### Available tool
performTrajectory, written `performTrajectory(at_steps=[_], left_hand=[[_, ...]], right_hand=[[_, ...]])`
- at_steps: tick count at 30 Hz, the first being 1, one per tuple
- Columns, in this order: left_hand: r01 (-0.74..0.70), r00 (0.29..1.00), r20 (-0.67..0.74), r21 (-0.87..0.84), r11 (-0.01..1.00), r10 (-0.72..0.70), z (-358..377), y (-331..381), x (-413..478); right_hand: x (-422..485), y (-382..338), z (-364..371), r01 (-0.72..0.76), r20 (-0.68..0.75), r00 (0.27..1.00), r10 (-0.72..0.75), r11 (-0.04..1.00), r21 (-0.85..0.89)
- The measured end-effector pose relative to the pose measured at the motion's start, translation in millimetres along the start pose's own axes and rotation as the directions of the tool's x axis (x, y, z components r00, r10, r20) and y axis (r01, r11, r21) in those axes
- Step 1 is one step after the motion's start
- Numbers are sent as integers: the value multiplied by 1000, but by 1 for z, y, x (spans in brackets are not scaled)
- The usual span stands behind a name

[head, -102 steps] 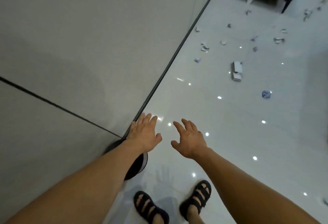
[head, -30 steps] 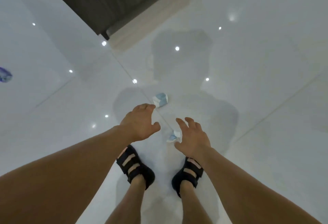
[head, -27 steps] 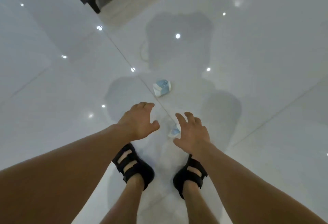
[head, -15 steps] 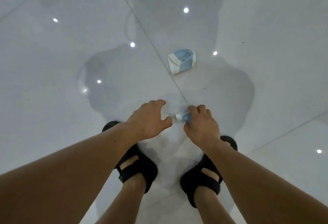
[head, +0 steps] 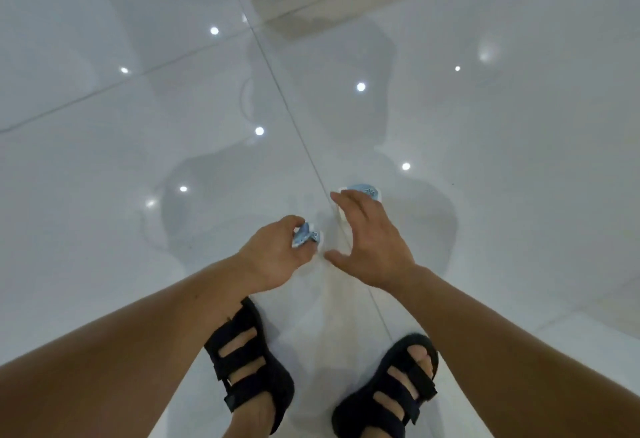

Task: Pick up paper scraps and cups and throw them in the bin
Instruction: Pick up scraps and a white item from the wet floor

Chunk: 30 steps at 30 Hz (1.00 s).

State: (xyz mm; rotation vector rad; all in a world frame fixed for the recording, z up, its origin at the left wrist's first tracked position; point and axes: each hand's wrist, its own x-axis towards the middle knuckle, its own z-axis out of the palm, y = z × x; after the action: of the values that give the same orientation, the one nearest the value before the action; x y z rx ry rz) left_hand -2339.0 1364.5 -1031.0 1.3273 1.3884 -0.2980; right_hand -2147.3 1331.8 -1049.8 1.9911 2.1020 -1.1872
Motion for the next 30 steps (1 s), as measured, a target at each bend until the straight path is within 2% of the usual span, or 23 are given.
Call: performTrajectory(at_steps=[3, 5, 7, 9, 13, 17, 21, 26, 30], left_hand=[[64, 996, -56, -3, 998, -65, -4, -29, 6], [93, 992, -82, -14, 996, -94, -1, -51, 6], [112, 991, -78, -12, 994, -113, 4, -70, 4], [119, 991, -71, 12, 993, -117, 7, -84, 0], [108, 988, -114, 37, 993, -103, -5, -87, -11], [66, 979, -197, 23, 998, -60, -42, -56, -31], [-18, 949, -315, -55, 998, 0, -97, -8, -81], [-111, 876, -480, -106, 988, 48, -179, 52, -187], [-106, 810, -587, -128, 986, 11, -237, 92, -289]], right_hand=[[35, 23, 0, -78, 45, 994, 96, 951, -300], [54, 32, 11, -111, 83, 984, 158, 907, -406], [62, 36, 27, -153, 117, 968, 221, 895, -420], [57, 37, 45, -171, 92, 970, 224, 904, -391], [33, 24, 60, -226, 65, 967, 246, 947, -228], [29, -21, 24, -151, 43, 987, 155, 985, -88], [26, -91, -53, -1, -16, 1000, 0, 999, -41], [-8, -194, -168, 130, -66, 989, -134, 989, -72], [-55, -274, -248, 224, -36, 972, -231, 965, -137]])
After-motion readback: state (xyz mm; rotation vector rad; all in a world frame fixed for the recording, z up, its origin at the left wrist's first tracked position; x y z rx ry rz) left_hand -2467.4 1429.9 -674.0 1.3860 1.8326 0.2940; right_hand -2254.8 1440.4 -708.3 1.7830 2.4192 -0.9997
